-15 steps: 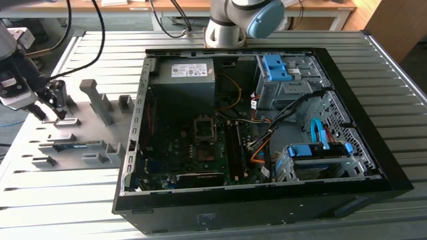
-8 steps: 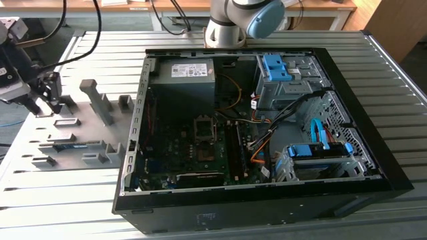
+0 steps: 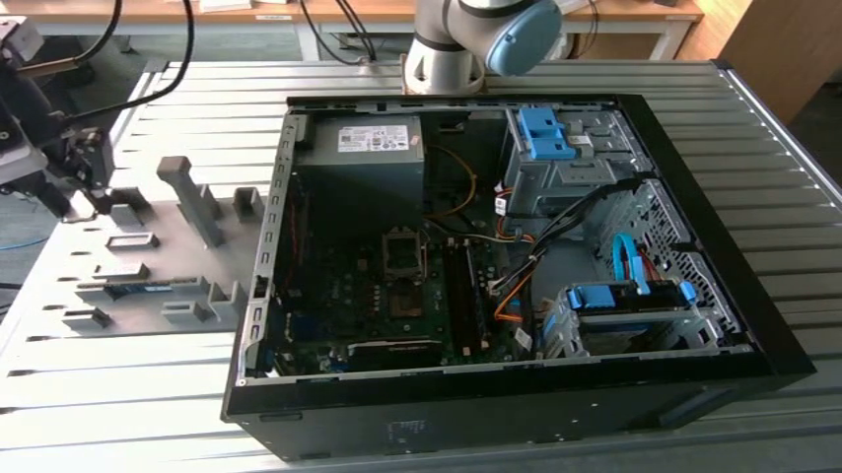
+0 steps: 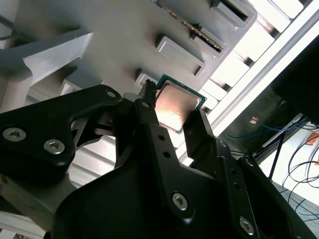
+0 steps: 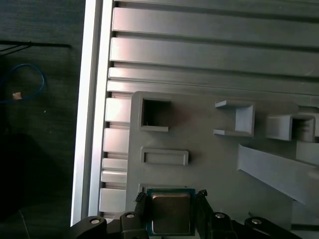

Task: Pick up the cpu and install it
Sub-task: 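Pick up the cpu and move it towards the insertion slot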

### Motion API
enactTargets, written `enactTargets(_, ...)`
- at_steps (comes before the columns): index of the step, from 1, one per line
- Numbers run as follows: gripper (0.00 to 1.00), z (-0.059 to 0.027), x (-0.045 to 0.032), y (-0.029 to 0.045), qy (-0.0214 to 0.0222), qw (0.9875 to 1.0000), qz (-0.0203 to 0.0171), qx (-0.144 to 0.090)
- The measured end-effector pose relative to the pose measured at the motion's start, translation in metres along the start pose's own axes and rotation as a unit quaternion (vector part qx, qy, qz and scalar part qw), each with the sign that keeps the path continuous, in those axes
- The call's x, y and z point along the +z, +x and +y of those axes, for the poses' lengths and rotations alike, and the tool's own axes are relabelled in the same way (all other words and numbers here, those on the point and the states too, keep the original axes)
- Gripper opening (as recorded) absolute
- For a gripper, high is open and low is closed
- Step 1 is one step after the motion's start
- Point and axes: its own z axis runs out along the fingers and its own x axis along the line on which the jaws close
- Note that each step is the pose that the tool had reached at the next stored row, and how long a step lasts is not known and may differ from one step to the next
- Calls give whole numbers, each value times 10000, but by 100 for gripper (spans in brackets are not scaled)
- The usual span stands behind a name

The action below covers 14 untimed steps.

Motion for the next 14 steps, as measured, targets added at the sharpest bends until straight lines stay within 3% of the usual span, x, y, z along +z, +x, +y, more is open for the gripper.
enactTargets(14,47,-1,-216,-2,0,10000,0,0)
